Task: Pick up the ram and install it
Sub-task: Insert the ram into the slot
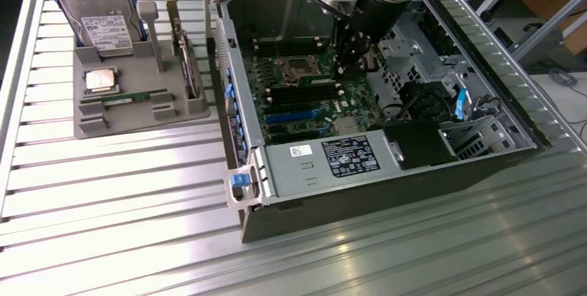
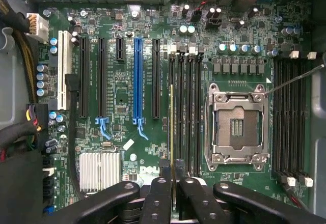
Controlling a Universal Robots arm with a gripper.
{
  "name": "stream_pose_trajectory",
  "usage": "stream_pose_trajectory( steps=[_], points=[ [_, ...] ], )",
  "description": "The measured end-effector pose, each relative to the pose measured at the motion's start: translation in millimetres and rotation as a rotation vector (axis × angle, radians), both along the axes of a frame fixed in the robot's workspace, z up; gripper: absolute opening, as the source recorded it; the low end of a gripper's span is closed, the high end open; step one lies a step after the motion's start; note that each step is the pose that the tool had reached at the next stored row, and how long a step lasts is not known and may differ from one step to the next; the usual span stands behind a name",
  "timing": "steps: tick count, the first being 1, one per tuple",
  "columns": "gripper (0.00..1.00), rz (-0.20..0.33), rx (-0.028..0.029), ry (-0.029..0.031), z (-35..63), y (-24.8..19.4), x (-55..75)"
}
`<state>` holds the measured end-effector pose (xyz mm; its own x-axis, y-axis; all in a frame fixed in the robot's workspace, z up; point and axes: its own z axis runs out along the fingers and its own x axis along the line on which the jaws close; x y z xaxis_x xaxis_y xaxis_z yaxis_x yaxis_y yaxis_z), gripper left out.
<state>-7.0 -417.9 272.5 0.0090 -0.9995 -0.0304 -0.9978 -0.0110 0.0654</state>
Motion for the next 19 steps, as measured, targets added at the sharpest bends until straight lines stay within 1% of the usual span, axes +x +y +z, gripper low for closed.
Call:
stream_pose_trajectory(
  steps=[6, 11, 19],
  points=[
    [0.13, 0.000, 0.0000, 0.0000, -6.0, 0.0, -8.6],
    [0.13, 0.000, -0.0001, 0.0000, -8.9, 0.0, -13.3],
    [0.13, 0.000, 0.0000, 0.0000, -17.4, 0.0, -25.1]
  ],
)
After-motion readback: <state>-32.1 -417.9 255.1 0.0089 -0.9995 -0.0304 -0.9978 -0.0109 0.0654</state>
